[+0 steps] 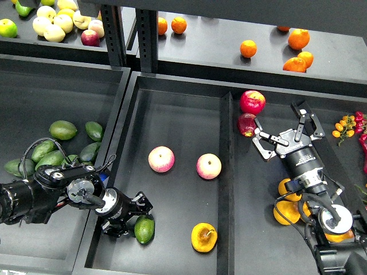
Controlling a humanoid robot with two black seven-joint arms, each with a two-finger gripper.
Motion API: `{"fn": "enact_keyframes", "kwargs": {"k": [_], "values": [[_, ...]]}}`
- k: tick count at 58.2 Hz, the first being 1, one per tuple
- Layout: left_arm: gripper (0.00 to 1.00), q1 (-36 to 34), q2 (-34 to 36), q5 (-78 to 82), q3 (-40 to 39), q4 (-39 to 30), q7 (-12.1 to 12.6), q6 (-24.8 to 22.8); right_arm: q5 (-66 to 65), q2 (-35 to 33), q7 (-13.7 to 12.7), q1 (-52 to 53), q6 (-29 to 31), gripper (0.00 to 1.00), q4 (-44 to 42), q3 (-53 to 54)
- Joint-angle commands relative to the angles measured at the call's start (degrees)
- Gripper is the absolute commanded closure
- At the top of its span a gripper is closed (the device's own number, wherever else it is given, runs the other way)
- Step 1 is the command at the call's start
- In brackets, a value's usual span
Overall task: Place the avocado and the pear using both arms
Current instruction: 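Close the left gripper on the green avocado and lift it, then carry the avocado with the left gripper into the bin of avocados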
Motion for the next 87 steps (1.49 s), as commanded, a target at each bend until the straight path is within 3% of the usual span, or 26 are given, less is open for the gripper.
{"fn": "enact_keyframes", "kwargs": {"k": [1, 30, 51, 71, 87], "values": [[0.46, 0.2, 0.0, 0.7, -0.3, 0.0, 0.0, 0.0, 0.0, 0.0, 0.0, -0.1, 0.0, 0.0, -0.1, 0.0], [0.46, -4.2, 3.6, -0.2, -0.8, -0.9, 0.0, 0.0, 0.0, 0.0, 0.0, -0.5, 0.0, 0.0, -0.1, 0.0], [0.46, -10.9, 14.5, -4.9, -0.8, -2.8, 0.0, 0.0, 0.0, 0.0, -0.1, -0.5, 0.0, 0.0, -0.1, -0.1], [0.46, -9.9, 25.8, -4.8, -0.4, -2.2, 0.0, 0.0, 0.0, 0.0, -0.3, -0.5, 0.0, 0.0, 0.0, -0.2], [0.46, -8.9, 28.9, -4.3, -0.1, -0.6, 0.0, 0.0, 0.0, 0.0, -0.3, -0.5, 0.0, 0.0, 0.0, -0.3]]}}
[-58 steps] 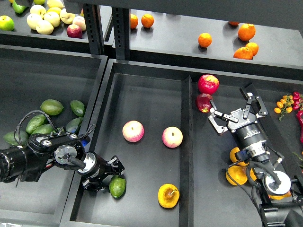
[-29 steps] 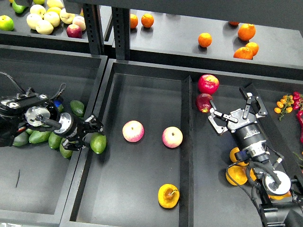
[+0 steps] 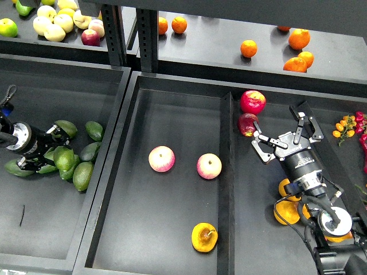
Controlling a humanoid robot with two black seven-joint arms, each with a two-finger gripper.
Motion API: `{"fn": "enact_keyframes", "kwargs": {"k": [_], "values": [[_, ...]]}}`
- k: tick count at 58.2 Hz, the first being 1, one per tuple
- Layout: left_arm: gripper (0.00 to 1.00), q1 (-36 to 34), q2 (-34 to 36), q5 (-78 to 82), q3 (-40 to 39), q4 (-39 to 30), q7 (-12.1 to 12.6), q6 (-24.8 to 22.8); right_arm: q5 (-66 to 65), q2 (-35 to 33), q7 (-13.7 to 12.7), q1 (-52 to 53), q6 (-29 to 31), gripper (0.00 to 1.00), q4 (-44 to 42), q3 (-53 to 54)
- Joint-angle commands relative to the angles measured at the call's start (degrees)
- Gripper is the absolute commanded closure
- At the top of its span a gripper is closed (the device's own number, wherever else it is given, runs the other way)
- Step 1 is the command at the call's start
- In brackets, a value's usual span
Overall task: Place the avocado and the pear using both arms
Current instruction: 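Carry the avocado with the left gripper into the bin of avocados, then open the left gripper to release the avocado among the others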
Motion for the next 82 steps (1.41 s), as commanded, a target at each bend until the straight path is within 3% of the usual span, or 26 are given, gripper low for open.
{"fn": "enact_keyframes", "kwargs": {"k": [1, 22, 53, 82], "values": [[0.46, 0.6, 0.6, 0.4, 0.3, 1.3, 0.0, 0.0, 0.0, 0.0, 0.0, 0.0, 0.0, 0.0, -0.1, -0.1], [0.45, 2.9, -3.8, 0.5, 0.7, 13.1, 0.0, 0.0, 0.0, 0.0, 0.0, 0.0, 0.0, 0.0, 0.0, -0.1], [0.43, 5.9, -7.0, 0.5, 0.8, 13.7, 0.0, 0.0, 0.0, 0.0, -0.1, 0.0, 0.0, 0.0, 0.3, -0.1], [0.33, 7.1, -7.9, 0.3, 0.1, 13.6, 0.0, 0.0, 0.0, 0.0, -0.1, -0.1, 0.0, 0.0, 0.3, -0.2]]}}
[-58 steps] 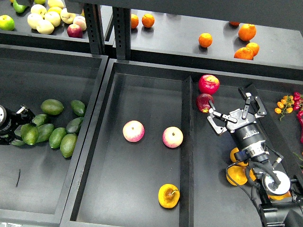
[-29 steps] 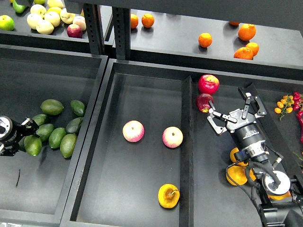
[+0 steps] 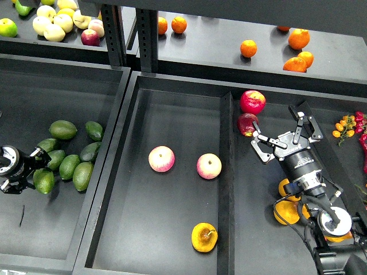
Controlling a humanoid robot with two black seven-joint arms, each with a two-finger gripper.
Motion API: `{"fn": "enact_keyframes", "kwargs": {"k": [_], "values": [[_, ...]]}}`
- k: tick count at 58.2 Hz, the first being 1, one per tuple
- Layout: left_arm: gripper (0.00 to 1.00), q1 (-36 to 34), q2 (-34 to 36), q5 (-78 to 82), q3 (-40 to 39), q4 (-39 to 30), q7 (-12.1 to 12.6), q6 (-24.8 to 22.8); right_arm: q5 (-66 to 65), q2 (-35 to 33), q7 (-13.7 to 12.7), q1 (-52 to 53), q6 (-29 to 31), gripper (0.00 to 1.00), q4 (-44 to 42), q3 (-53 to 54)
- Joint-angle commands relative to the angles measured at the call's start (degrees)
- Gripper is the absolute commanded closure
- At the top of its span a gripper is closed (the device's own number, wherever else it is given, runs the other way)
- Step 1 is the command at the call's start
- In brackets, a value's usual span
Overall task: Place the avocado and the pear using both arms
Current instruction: 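Open the left gripper to release the avocado among the others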
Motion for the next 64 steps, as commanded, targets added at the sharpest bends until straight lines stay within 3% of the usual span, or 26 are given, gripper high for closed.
{"fn": "enact_keyframes", "kwargs": {"k": [1, 20, 35, 49, 64], "values": [[0.32, 0.7, -0.2, 0.0, -0.6, 0.1, 0.0, 0.0, 0.0, 0.0, 0.0, 0.0, 0.0, 0.0, 0.0, 0.0], [0.25, 1.2, -1.1, 0.1, -0.7, 0.2, 0.0, 0.0, 0.0, 0.0, 0.0, 0.0, 0.0, 0.0, -0.1, 0.0], [0.04, 0.6, -1.4, -0.5, -2.4, 0.1, 0.0, 0.0, 0.0, 0.0, 0.0, 0.1, 0.0, 0.0, 0.0, 0.0], [0.03, 1.8, -3.1, -0.6, -23.9, -1.8, 0.0, 0.0, 0.0, 0.0, 0.0, 0.1, 0.0, 0.0, 0.0, 0.0], [0.03, 7.8, -4.2, -1.2, -42.7, -12.8, 0.0, 0.0, 0.1, 0.0, 0.0, 0.1, 0.0, 0.0, 0.0, -0.1]]}}
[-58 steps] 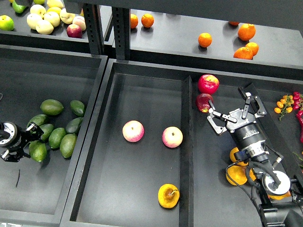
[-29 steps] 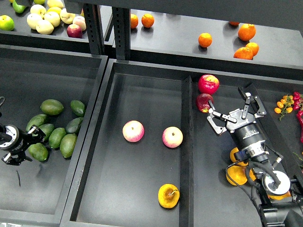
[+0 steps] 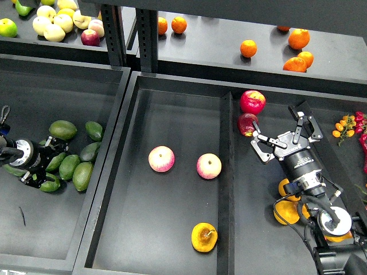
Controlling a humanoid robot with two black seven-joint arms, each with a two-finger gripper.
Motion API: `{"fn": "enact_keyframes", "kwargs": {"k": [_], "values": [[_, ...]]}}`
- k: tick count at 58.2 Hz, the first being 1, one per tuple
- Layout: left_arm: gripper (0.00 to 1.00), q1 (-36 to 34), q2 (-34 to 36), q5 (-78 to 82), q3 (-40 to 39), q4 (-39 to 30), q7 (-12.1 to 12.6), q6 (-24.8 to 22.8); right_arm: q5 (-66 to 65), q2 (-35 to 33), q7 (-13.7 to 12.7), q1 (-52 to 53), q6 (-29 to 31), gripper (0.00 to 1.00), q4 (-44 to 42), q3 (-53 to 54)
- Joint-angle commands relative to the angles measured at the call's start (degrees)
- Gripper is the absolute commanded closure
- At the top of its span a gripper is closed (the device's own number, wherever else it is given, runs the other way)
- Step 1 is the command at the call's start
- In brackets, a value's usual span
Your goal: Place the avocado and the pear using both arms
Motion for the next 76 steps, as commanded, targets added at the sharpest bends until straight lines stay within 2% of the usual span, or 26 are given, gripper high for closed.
{"fn": "enact_keyframes", "kwargs": {"k": [1, 15, 27, 30, 31, 38, 46, 50, 56, 70, 76], "values": [[0.03, 3.4, -1.3, -0.6, -10.0, -6.1, 0.0, 0.0, 0.0, 0.0, 0.0, 0.0, 0.0, 0.0, 0.0, -0.1], [0.03, 11.3, -10.9, -0.7, -28.0, -17.0, 0.0, 0.0, 0.0, 0.0, -0.1, 0.0, 0.0, 0.0, 0.2, -0.1], [0.03, 18.3, -22.2, -0.7, -36.8, -26.6, 0.0, 0.0, -0.1, 0.0, -0.1, 0.1, 0.0, 0.0, 0.1, -0.3], [0.03, 19.8, -24.2, -0.7, -38.1, -28.4, -0.8, 0.0, -0.1, 0.0, -0.2, 0.1, 0.0, 0.0, 0.0, -0.4], [0.03, 21.4, -26.3, -0.7, -39.1, -30.2, -2.1, 0.0, -0.1, 0.0, -0.1, 0.1, 0.0, 0.0, -0.2, -0.4], [0.03, 24.1, -26.3, -0.7, -41.6, -32.5, -4.1, 0.0, -0.1, 0.0, -0.2, 0.2, 0.0, 0.0, -0.3, -0.6], [0.02, 27.4, -26.3, -0.8, -43.0, -36.7, -5.0, 0.0, -0.1, 0.0, -0.1, 0.4, 0.0, 0.0, -0.3, -1.6], [0.01, 28.7, -26.3, -0.9, -42.9, -38.7, -6.5, 0.0, -0.2, 0.0, -0.1, 0.6, 0.0, 0.0, 0.1, -1.7], [0.01, 30.2, -26.3, -2.7, -42.9, -40.8, -8.0, 1.8, -0.7, 0.0, -0.3, 1.1, 0.0, 0.0, 0.2, -3.5], [0.01, 30.3, -26.3, -3.8, -42.8, -42.0, -8.1, 3.1, -1.3, 0.0, -5.7, 8.0, 0.0, 0.0, -0.3, -12.5], [0.01, 30.3, -26.3, -3.8, -42.6, -41.8, -8.0, 3.0, -1.5, -6.1, -9.5, 12.9, 0.0, 0.0, -0.4, -18.9]]}}
